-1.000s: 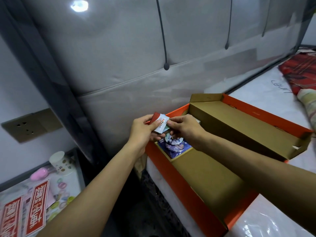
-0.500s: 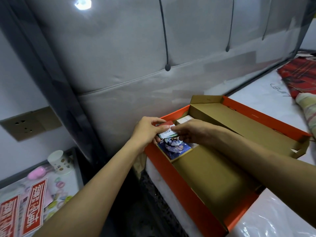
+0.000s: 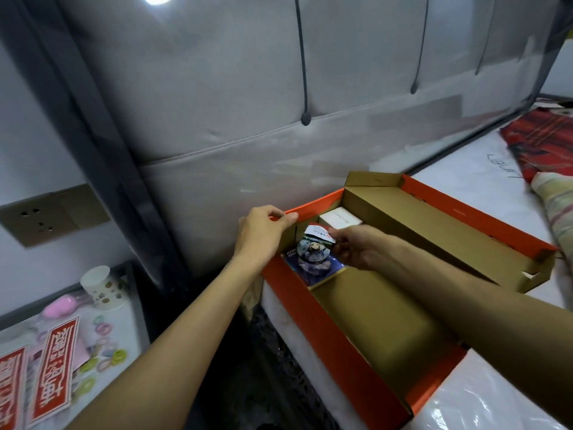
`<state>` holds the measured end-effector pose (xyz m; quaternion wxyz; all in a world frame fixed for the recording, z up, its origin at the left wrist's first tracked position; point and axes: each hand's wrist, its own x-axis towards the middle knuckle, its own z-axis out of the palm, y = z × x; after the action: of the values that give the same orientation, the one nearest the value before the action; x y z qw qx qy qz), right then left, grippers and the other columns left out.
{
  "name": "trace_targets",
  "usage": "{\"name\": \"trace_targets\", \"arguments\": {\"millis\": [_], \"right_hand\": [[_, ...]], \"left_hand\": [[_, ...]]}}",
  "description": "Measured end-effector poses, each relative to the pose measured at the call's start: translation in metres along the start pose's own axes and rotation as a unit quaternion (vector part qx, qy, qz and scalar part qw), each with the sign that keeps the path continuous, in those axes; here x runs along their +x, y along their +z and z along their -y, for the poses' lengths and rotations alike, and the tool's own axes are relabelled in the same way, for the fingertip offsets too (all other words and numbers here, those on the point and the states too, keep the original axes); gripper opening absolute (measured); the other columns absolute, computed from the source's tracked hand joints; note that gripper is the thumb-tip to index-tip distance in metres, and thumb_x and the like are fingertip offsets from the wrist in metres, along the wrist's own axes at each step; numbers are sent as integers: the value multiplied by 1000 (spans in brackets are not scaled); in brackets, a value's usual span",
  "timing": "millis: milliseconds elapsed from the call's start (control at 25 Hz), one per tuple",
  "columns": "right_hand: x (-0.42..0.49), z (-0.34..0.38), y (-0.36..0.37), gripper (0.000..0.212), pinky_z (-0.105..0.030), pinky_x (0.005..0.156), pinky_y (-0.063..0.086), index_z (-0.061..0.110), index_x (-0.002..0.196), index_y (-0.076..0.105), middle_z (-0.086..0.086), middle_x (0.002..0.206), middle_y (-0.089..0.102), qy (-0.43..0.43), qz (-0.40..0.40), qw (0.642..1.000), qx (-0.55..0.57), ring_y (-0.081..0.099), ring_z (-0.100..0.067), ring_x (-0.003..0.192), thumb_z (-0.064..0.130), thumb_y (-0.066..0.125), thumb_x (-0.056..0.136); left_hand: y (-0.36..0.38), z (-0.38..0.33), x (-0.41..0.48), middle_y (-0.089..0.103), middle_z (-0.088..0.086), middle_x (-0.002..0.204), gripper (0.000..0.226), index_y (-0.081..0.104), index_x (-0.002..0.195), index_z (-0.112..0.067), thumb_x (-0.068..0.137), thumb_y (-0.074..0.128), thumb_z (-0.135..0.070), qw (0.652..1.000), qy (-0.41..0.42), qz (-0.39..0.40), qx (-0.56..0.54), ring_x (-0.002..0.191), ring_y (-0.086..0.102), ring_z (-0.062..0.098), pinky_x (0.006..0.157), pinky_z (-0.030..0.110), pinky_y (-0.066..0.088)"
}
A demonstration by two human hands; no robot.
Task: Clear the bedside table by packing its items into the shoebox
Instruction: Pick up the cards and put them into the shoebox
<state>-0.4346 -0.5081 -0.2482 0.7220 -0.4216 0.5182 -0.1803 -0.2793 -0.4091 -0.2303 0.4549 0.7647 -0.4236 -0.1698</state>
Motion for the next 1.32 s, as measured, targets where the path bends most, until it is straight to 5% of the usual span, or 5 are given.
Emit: {"name": "trace_targets", "arguments": {"millis": [360,720,880,1120,1320], "right_hand": [[54,-19,41,34,-15,22,29,-1,130,47,-17,78,52,19,-161,949,270,45,-25,54,12,26,106],[38,-17,35,35,-29,52,57,-5,135,40,-25,133,49,-11,-154,980,127,62,-39,99,-6,34,100],[28,-19,29,32,-26,31,47,-10,129,46,-28,120,60,6,-136,990,39,60,-26,64,-7,44,97],[23,-18,29,31,-31,72,56,-12,128,46,-28,121,59,3,-104,993,61,65,-33,105,-6,42,98],[-5,-13,35,23,-23,38,44,-11,115,54,-18,76,56,-61,-107,992,29,52,-22,56,-4,43,96]], "left_hand": [[0,16,-8,48,-13,51,10,66,76,-27,81,74,-22,1000,5,-9,17,61,52,14,56,23,36],[-2,23,-7,51,-5,54,7,70,80,-21,83,71,-15,999,23,4,-40,52,49,14,58,27,40],[-2,24,-5,52,-6,54,6,70,80,-20,83,71,-16,999,20,10,-40,52,50,14,59,27,41],[1,30,0,47,-8,53,10,69,77,-22,82,70,-15,996,-6,27,-88,49,44,14,59,31,38],[-14,21,-12,51,-7,55,8,69,84,-16,88,66,-10,990,-23,48,-131,41,44,8,43,22,37]]}}
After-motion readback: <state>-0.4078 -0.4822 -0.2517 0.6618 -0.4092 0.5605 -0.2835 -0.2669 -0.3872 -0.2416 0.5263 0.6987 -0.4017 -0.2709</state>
